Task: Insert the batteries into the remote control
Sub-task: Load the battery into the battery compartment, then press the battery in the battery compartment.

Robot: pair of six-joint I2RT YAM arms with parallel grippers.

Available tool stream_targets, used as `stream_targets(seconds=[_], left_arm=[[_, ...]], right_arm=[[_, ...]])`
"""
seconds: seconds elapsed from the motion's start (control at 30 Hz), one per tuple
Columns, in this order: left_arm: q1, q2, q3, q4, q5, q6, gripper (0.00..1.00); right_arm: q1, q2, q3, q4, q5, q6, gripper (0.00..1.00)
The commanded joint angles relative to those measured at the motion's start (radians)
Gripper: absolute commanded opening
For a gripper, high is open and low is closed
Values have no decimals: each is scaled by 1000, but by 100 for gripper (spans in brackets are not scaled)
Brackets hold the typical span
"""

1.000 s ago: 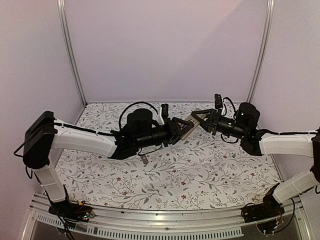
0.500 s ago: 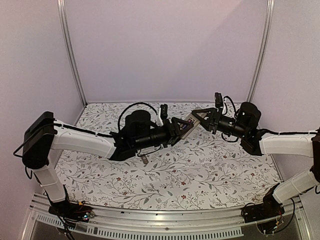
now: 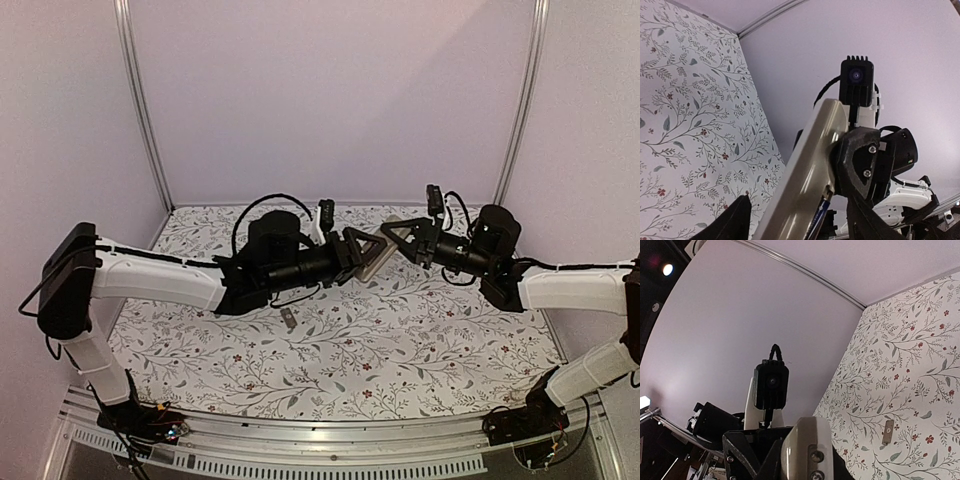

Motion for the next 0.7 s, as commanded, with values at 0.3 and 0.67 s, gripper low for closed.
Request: stream_targets(seconds=[0.3, 0.67], left_arm=[[28, 21, 21, -26, -17, -43, 48], [28, -2, 9, -121, -13, 13, 43]], right_arm=[[13, -29, 1, -32, 2, -58, 0], [8, -43, 20, -39, -3, -57, 0]])
